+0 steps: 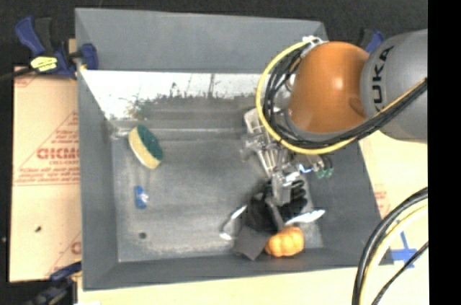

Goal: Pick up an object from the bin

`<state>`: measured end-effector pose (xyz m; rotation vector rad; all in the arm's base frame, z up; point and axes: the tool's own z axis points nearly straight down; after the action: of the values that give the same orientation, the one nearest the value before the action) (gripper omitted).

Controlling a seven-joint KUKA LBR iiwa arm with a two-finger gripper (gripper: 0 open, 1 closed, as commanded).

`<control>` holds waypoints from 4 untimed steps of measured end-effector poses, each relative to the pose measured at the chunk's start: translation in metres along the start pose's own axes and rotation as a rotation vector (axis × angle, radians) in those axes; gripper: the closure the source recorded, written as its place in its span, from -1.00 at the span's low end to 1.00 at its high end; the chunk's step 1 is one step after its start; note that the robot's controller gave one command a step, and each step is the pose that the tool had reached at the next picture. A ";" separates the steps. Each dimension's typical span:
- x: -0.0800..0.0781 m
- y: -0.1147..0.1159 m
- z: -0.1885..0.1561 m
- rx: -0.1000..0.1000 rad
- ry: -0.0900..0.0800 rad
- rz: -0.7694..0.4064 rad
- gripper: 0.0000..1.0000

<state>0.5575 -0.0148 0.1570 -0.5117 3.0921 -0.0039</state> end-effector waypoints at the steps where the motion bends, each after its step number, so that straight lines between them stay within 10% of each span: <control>1: 0.063 0.032 0.057 -0.012 0.014 -0.488 -1.00; 2: 0.039 0.003 0.085 0.001 -0.011 -0.197 -1.00; 3: 0.033 0.029 0.084 -0.008 0.001 -0.717 1.00; 4: 0.033 0.029 0.084 -0.008 0.001 -0.716 1.00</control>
Offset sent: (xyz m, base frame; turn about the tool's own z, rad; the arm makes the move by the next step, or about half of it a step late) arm -0.0390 -0.0108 -0.0870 -0.1950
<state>0.5176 0.0021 0.0726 -1.5645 2.7199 0.0042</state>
